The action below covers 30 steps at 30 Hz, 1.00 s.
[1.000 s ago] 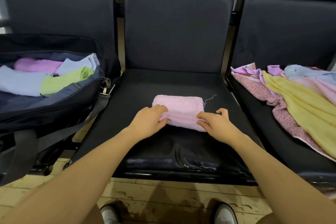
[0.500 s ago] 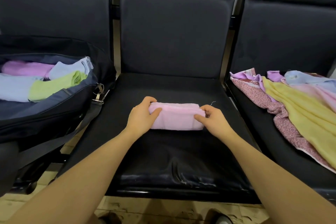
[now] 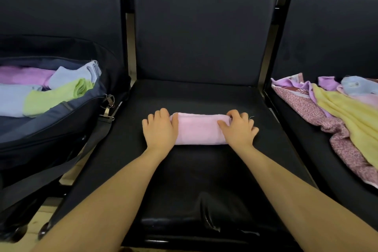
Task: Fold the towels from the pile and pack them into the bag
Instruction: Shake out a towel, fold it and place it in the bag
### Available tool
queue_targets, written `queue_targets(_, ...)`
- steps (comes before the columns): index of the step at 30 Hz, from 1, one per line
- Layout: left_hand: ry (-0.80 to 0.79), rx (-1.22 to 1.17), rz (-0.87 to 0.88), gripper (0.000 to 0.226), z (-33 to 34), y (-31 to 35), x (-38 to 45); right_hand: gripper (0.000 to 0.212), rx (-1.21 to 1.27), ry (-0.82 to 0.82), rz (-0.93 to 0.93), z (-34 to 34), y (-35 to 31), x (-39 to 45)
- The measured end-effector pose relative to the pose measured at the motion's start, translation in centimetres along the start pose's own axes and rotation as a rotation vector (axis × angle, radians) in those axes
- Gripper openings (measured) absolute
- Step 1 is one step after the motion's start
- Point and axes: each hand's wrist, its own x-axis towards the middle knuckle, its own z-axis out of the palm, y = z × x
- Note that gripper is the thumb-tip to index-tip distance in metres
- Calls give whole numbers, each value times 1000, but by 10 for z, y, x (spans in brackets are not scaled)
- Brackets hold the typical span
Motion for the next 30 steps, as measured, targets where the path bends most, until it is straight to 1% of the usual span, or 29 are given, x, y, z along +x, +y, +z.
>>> queue_targets(1, 3, -6, 29, 35, -1, -1, -3, 42, -34, 6, 16, 2, 1, -1)
queue_targets(3, -39, 9, 100, 33, -4, 0, -8, 51, -91, 17, 27, 3, 4, -1)
queue_targets(6, -90, -24, 190, 25, -3, 2, -11, 51, -109, 2, 7, 0, 11, -1)
queue_targets(7, -96, -87, 190, 22, -2, 3, -12, 50, -97, -6, -2, 0, 12, -2)
queue_targets(9, -91, -248, 123, 18, -6, 9, -14, 46, -42, -16, -18, -3, 15, -4)
queue_targets(11, -53, -285, 61, 18, -10, 16, -11, 33, 12, -7, -46, -6, 16, -7)
queue_targets(13, -47, -197, 26, 20, -9, 21, -7, 20, 38, 22, -77, -9, 18, -8)
queue_targets(15, -101, -108, -23, 24, -4, 18, -3, 15, 68, 50, -63, -10, 18, -7)
queue_targets(17, -168, -43, -88, 35, 1, 12, 0, 24, 73, 45, -7, -8, 15, -6)
queue_targets(19, -199, 7, -109, 47, 4, 9, 2, 44, 12, 4, 47, -3, 11, -6)
queue_targets(20, -214, 17, -89, 50, 4, 9, 4, 53, -35, -14, 58, -1, 9, -7)
queue_targets(21, -230, 28, -52, 50, 5, 9, 5, 60, -80, -23, 58, 1, 8, -8)
queue_targets(23, -255, 58, -1, 44, 6, 11, 7, 65, -139, -33, 39, 5, 6, -10)
queue_targets(27, -264, 113, -77, 30, 0, 16, 2, 55, -173, -109, -27, 11, 0, -18)
queue_targets(30, -214, 185, -47, 29, -3, 17, -8, 50, -177, -130, -19, 11, -5, -28)
